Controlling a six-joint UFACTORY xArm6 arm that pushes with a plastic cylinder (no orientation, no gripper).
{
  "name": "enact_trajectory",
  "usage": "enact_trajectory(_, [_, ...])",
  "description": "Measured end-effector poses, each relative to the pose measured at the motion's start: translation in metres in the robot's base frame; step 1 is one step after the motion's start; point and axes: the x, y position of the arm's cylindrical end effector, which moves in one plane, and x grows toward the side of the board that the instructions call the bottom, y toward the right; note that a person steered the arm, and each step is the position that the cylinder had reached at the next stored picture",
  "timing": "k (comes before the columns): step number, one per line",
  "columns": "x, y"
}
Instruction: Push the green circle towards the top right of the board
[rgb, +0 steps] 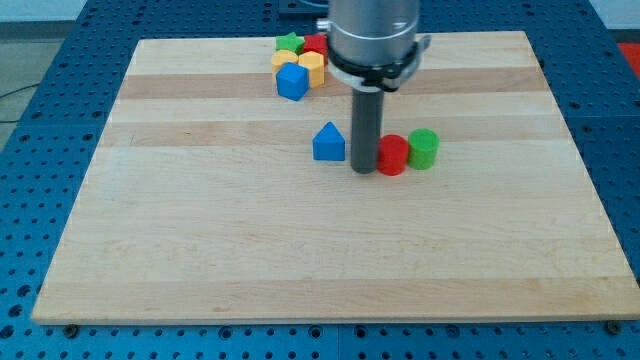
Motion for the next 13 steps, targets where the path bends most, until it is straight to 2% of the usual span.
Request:
enact_trajectory(1, [0.004, 0.034])
enact_trajectory(4, [-0.028, 0.13])
enact_trajectory(7, [-0.114, 0.145])
enact_trajectory(8, [-0.087, 0.173])
enact_trajectory(9, [-0.081, 0.198])
enact_trajectory(11, [-0.166, 0.181])
enact_trajectory(12, [-0.173, 0.184])
enact_trajectory(13, [-0.099, 0.209])
